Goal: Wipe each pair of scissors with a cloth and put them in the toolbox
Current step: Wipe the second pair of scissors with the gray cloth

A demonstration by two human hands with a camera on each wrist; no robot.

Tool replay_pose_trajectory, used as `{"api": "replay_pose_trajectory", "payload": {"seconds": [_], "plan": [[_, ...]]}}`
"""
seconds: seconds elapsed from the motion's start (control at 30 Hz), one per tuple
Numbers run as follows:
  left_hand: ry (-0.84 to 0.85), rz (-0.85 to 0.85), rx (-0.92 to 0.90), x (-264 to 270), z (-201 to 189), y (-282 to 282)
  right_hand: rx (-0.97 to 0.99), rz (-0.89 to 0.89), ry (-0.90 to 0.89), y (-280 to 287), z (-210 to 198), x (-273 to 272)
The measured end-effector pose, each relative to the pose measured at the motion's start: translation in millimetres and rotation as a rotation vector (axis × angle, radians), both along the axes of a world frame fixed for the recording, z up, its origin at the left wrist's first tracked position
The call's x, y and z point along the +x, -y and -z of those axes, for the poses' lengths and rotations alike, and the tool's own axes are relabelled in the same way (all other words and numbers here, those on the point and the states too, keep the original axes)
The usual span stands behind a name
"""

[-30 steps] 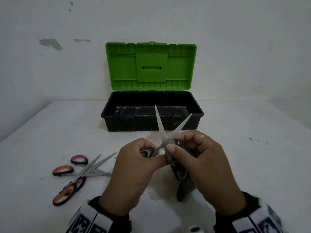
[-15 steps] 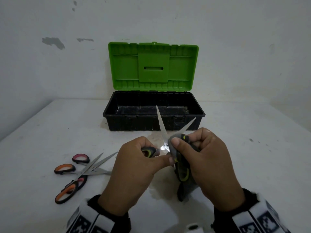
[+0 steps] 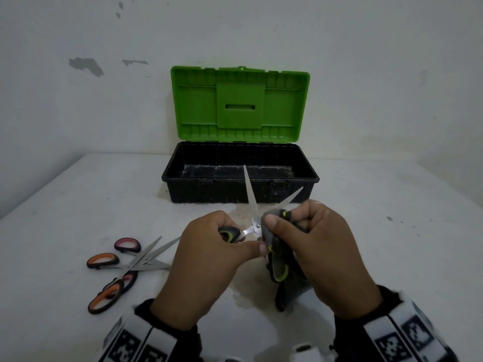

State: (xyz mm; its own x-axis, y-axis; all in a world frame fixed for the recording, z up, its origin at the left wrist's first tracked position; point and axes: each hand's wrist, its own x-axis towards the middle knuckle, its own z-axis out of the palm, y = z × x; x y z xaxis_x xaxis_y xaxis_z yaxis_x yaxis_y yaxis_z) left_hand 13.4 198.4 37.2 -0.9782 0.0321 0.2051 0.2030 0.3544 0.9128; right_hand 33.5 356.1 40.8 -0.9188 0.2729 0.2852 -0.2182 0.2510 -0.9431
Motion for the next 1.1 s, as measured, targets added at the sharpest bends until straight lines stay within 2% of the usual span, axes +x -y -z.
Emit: {"api": "replay_pose_trajectory", "payload": {"seconds": [0.17,0.3,0.47,0.63,0.77,0.93,1.1], "plan": [[-0.013,-0.002,-0.006,3.1,-2.8,0.5,-0.075,0.039,-0.052,-7.0,1.2,-4.7],[-0.015,-0.013,-0.022,3.8,-5.3,2.0,-0.038,-0.059,-0.012,-1.0,2.1,-2.2],[-0.015,-0.017,-0.029,4.4,-5.4,2.3,-0.126,0.027,-0.061,-6.9,-0.1,-7.4],[-0.003,-0.002,-0.02,2.5,-6.0,7.8,-0.089,-0.048,-0.013,-2.0,-1.5,-2.6],[-0.016,-0.009,-0.045,3.5,-5.9,6.2,-0.142,0.038,-0.041,-8.6,1.1,-9.2],[-0.022,-0.022,-0.06,4.5,-5.1,8.3,-0.115,-0.021,-0.008,-1.6,1.6,-4.5],[-0.03,-0.04,-0.063,5.1,-1.9,6.3,-0.17,0.065,-0.016,-8.7,4.3,-12.1]]}}
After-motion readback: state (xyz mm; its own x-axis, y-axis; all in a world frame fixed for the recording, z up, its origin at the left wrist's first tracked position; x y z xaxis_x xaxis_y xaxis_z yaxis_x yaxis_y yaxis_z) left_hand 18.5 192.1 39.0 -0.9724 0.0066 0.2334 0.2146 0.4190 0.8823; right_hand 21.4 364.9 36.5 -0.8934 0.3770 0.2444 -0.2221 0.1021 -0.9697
